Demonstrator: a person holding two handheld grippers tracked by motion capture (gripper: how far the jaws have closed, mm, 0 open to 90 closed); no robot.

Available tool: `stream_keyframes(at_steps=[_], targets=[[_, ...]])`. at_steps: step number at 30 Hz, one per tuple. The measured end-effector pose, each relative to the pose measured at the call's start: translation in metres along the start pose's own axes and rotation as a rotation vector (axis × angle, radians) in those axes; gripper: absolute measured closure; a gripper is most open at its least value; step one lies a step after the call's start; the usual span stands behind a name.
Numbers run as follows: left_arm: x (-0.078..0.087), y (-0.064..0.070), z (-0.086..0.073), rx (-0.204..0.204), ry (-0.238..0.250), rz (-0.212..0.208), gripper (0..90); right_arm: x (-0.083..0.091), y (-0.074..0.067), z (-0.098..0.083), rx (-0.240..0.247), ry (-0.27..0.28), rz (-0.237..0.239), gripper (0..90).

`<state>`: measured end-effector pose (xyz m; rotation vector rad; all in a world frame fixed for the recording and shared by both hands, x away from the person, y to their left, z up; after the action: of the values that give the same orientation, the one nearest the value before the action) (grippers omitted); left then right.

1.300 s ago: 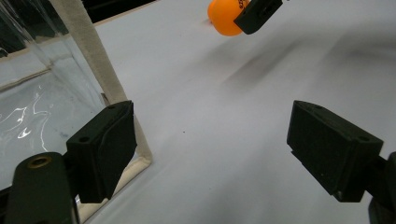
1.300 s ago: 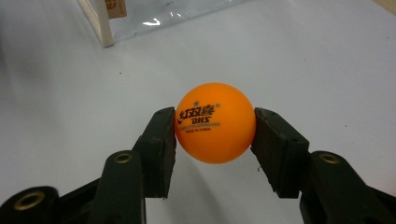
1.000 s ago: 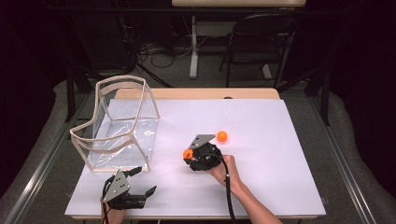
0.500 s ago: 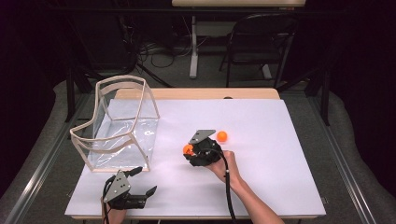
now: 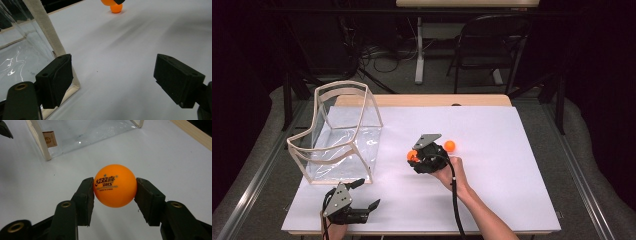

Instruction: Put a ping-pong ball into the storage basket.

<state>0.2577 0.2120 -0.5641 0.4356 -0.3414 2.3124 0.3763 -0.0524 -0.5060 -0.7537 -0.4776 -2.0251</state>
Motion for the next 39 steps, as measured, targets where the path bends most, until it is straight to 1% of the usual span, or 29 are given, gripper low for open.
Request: stream_keyframes(at_steps=[14,23,24,33,39], targets=[[-0.001,0.001,0.000,-0.003,0.000,-0.001,15.7,0.000,0.005,0.012,0.001,0.000,-0.006,50.3],[-0.001,0.001,0.000,0.000,0.001,-0.003,15.7,-0.001,0.006,0.021,-0.001,0.002,0.001,50.3],[-0.001,0.001,0.000,0.002,0.000,-0.004,15.7,0.000,0.007,0.023,0.005,0.002,0.000,50.3],[-0.001,0.001,0.000,0.000,0.001,-0.003,15.7,-0.003,0.009,0.030,-0.003,-0.003,0.006,50.3],[0.000,0.000,0.000,0.002,0.004,-0.002,15.7,-0.003,0.010,0.034,0.003,-0.005,0.009,50.3]])
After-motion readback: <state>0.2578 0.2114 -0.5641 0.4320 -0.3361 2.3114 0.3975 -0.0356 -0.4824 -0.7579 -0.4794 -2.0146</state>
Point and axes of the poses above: each handheld gripper's, and its own axes: x roughly backward along the jaws, z roughly out of its top, y roughly to its right, the point moved 2 cm from there along -x, roughly forward along the jaws, and after that the axes turned 4 degrees about z, right-handed, at the moved point
